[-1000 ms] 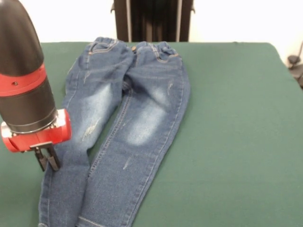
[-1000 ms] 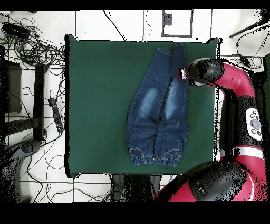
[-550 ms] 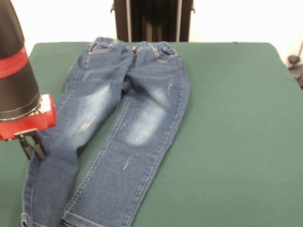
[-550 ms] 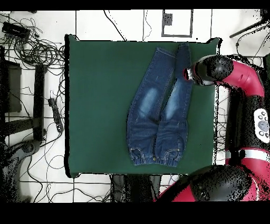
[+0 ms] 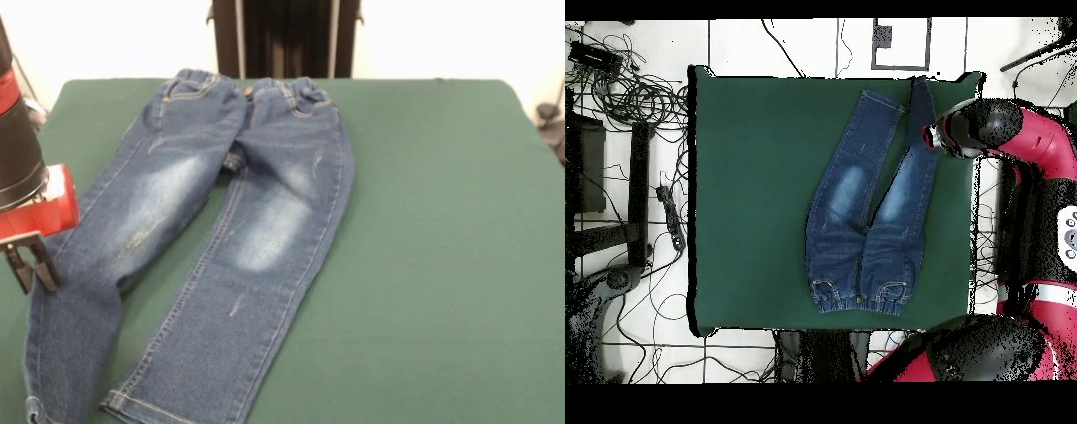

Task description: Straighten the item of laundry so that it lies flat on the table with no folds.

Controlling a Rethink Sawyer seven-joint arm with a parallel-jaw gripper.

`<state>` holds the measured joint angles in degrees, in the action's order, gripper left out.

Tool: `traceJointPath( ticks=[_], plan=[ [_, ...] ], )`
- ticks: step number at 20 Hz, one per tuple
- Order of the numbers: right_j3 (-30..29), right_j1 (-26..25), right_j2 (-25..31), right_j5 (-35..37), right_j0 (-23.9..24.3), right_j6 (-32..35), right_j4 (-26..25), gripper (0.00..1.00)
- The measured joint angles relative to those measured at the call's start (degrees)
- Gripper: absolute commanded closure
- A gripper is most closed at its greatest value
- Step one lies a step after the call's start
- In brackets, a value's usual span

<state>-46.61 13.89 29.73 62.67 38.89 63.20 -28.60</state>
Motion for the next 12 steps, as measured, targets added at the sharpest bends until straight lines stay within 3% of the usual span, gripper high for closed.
traceJointPath(
  ticks=[12],
  plan=[
    [0.06, -0.62, 0.01, -0.24, 0.06, 0.00, 0.01, 1.00]
  ],
)
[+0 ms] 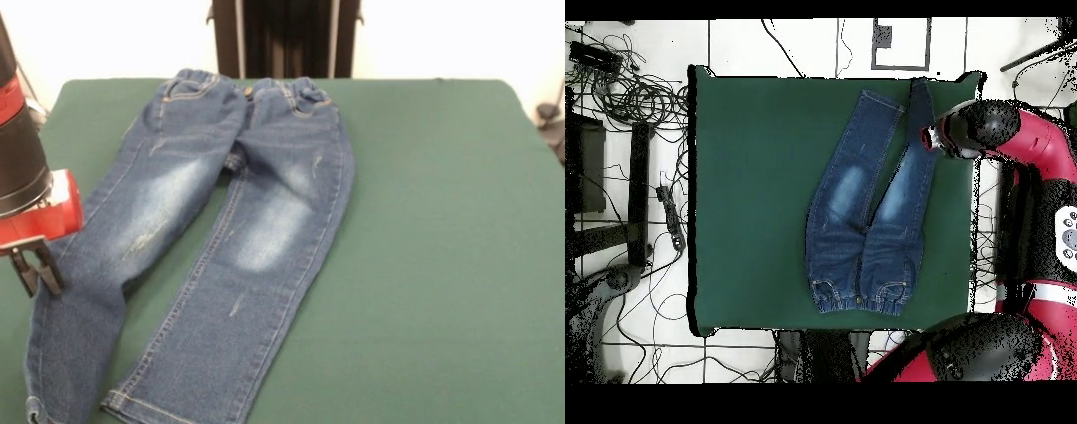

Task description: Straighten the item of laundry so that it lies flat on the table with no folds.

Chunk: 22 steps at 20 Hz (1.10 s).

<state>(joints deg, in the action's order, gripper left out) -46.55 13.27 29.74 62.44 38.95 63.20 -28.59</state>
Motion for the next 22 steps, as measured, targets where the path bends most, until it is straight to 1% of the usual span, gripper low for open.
traceJointPath(
  ticks=[4, 10, 16, 17, 19, 22],
  plan=[
    [-0.03, -0.29, 0.34, -1.00, 0.77, 0.00, 0.44, 1.00],
    [-0.16, -1.13, 1.57, -2.13, 3.93, 0.00, 2.20, 1.00],
    [-0.03, -4.09, 2.71, -3.43, 7.34, -0.05, 2.49, 1.00],
    [0.04, -5.48, 3.09, -4.40, 8.39, -0.05, 2.49, 1.00],
    [0.03, -6.14, 3.29, -5.05, 8.88, -0.06, 2.47, 1.00],
    [0.06, -7.72, 5.24, -6.72, 10.93, -0.13, 3.93, 1.00]
  ],
)
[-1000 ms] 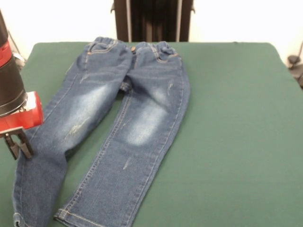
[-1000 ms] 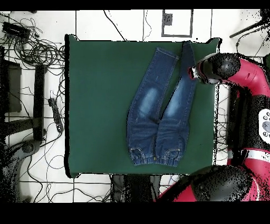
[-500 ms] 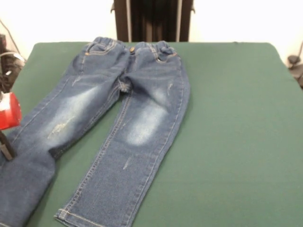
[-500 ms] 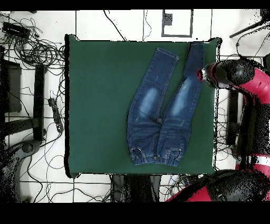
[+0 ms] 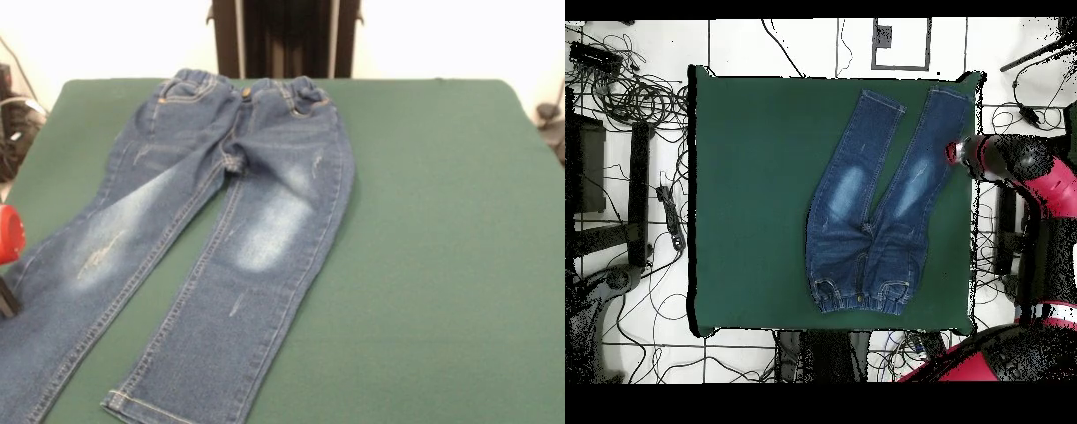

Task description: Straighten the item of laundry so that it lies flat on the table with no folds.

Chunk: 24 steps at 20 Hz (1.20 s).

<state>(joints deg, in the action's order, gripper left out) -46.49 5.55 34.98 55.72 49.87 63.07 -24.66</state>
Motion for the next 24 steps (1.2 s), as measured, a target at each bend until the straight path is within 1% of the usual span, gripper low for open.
traceJointPath(
  ticks=[4, 18, 19, 24],
  plan=[
    [0.02, -0.44, 0.92, -0.01, 0.66, 0.00, 0.07, 1.00],
    [-0.27, -0.40, 1.34, -0.18, 0.85, 0.00, -0.24, 1.00],
    [-0.39, -0.38, 1.45, -0.18, 0.89, 0.00, -0.20, 0.00],
    [-1.34, -0.06, 2.08, 0.01, 0.91, 0.00, -0.10, 0.00]
  ],
)
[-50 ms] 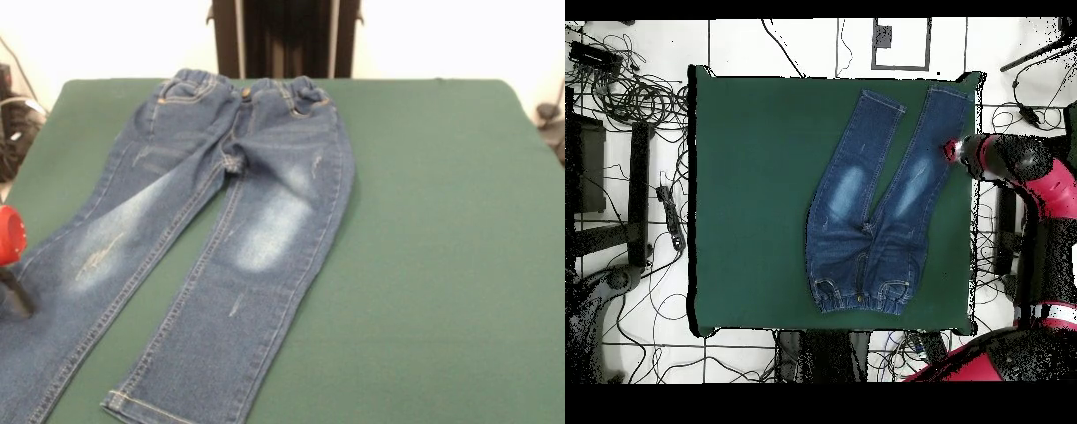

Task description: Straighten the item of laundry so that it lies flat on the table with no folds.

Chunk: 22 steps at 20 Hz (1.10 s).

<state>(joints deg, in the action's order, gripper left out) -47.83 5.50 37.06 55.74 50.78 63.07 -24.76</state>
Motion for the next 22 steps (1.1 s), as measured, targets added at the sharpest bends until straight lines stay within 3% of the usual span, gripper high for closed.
traceJointPath(
  ticks=[12, 22],
  plan=[
    [-0.73, 1.01, 0.01, -0.53, -0.75, 0.00, -2.93, 0.00],
    [-0.60, 6.26, -4.78, -5.11, -7.71, -0.01, -15.34, 0.00]
  ],
)
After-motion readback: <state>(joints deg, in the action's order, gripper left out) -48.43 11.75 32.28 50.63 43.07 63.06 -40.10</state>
